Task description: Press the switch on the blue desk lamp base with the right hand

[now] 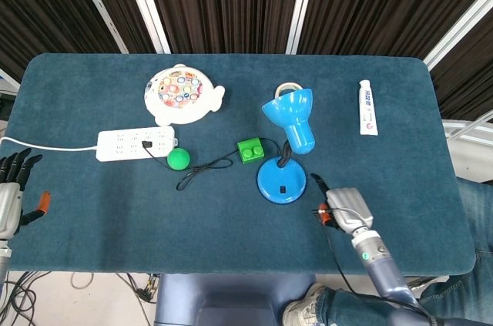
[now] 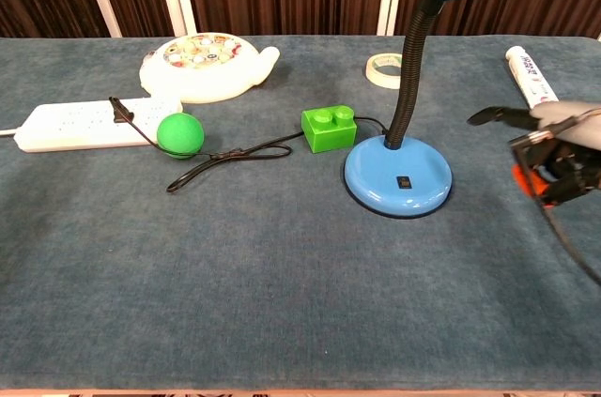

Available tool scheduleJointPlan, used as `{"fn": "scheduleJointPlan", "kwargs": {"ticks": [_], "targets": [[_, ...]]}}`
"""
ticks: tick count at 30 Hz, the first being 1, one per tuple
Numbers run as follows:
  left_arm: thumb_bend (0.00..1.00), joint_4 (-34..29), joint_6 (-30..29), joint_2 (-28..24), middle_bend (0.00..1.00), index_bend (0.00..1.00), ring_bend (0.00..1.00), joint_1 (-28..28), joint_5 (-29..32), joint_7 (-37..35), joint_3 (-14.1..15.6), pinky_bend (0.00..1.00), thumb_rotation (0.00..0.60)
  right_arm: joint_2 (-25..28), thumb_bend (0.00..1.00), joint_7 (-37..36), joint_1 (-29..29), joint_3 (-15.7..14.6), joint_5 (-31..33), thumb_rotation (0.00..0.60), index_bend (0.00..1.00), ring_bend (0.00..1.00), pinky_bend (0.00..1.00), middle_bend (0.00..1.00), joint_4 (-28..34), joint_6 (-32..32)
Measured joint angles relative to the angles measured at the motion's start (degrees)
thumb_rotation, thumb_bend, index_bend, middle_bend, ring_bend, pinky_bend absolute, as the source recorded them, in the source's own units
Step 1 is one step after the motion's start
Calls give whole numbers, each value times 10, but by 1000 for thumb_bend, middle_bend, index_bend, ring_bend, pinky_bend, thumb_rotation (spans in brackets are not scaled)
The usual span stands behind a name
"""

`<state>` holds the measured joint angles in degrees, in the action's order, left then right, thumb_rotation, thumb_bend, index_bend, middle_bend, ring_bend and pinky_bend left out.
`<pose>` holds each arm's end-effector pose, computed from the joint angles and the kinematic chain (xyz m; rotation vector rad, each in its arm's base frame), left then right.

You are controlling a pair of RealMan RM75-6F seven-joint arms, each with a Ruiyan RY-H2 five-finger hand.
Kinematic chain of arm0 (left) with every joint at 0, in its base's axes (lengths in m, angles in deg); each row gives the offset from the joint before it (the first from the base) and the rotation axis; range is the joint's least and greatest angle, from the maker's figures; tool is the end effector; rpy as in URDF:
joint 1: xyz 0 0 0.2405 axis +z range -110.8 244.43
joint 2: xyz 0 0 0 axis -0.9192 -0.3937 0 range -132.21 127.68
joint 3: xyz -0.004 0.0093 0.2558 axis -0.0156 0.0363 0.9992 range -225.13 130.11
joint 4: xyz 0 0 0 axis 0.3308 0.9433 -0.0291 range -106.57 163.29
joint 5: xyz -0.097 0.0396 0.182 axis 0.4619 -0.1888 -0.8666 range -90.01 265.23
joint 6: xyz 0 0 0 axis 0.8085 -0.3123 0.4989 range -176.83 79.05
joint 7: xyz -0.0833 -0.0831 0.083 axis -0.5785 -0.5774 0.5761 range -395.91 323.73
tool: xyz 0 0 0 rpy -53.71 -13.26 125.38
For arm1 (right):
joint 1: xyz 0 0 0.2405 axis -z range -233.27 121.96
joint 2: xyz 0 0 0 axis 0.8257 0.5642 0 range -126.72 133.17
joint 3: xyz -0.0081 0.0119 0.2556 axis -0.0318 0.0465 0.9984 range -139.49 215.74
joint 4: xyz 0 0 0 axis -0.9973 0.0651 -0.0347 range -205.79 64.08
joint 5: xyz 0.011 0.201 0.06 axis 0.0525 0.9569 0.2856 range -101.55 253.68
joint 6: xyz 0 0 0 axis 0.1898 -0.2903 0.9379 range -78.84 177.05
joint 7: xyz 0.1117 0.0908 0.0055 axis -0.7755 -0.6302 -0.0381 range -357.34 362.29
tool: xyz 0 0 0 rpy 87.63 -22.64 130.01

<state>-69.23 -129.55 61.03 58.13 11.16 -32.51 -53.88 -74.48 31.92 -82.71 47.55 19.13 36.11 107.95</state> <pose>-0.3006 0.2112 0.1610 -1.3008 -0.9700 -0.8881 -0.1898 -0.2650 0.0263 1.7333 -1.1974 0.7745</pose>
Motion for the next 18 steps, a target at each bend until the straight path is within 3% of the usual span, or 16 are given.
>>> {"fn": "scheduleJointPlan", "kwargs": {"ticks": [18], "targets": [[440, 4, 0, -1, 25, 138, 0, 0, -2, -5, -1, 0, 600, -70, 736, 69, -67, -21, 84, 600, 22, 864, 839, 819, -18, -7]]}}
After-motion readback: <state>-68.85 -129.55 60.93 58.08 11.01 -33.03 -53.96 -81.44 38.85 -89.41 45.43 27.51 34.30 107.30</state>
